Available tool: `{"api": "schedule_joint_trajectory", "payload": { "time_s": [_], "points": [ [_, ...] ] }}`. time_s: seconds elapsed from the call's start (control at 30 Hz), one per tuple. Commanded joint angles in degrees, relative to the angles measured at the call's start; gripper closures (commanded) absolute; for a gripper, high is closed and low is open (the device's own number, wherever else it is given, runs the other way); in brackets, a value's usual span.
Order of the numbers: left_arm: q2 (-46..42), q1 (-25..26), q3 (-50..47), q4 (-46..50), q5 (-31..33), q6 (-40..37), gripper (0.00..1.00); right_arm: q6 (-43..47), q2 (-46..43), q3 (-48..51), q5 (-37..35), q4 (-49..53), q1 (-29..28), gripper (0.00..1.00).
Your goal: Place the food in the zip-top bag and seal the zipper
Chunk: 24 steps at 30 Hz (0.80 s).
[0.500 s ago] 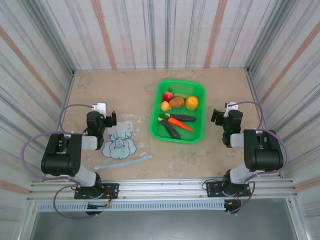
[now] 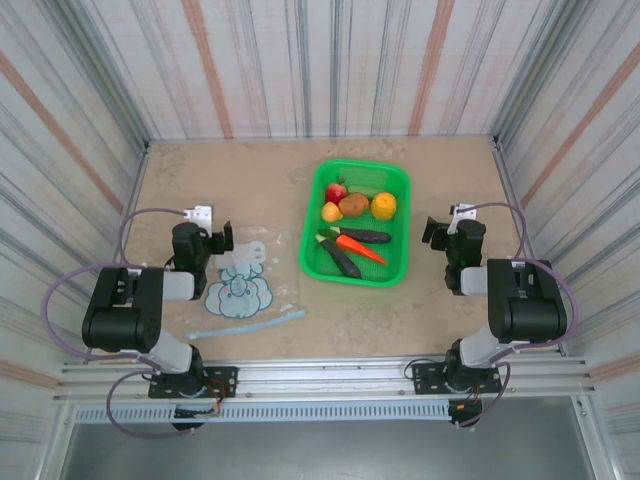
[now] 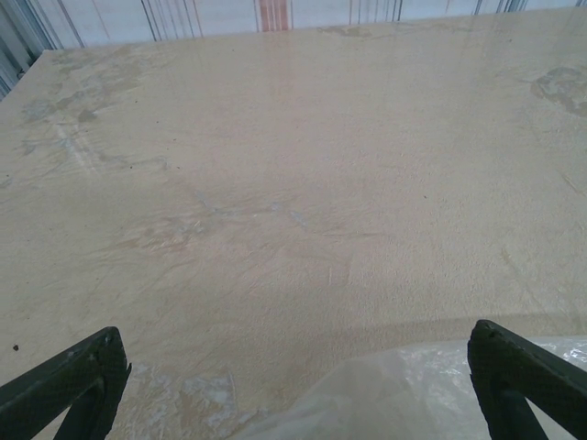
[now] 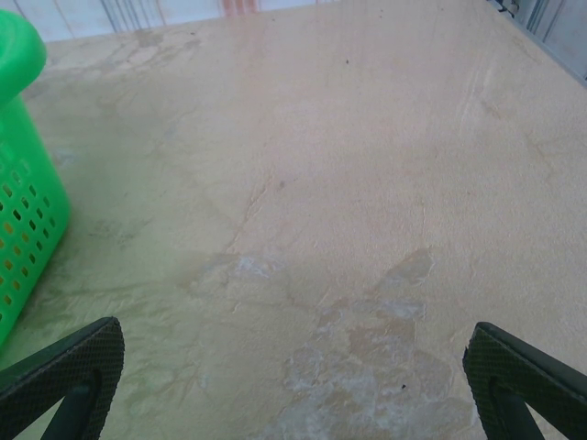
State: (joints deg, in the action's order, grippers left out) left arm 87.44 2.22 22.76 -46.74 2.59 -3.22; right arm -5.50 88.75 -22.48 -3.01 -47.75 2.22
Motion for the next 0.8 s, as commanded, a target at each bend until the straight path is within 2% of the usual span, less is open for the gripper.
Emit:
{"api": "schedule_joint_trajectory", "payload": {
  "time_s": [0.0, 0.77],
  "points": [
    [-0.2, -0.3, 0.3, -0.9, -0.8, -0.7, 0.01, 0.0, -0.3, -0.2, 0.1, 0.1, 0.0, 0.01],
    [-1.0, -0.5, 0.4, 0.8, -1.1, -0.5, 0.01, -0.3, -1.2, -1.1, -0.7, 1.8, 0.0, 0.01]
  ]
}}
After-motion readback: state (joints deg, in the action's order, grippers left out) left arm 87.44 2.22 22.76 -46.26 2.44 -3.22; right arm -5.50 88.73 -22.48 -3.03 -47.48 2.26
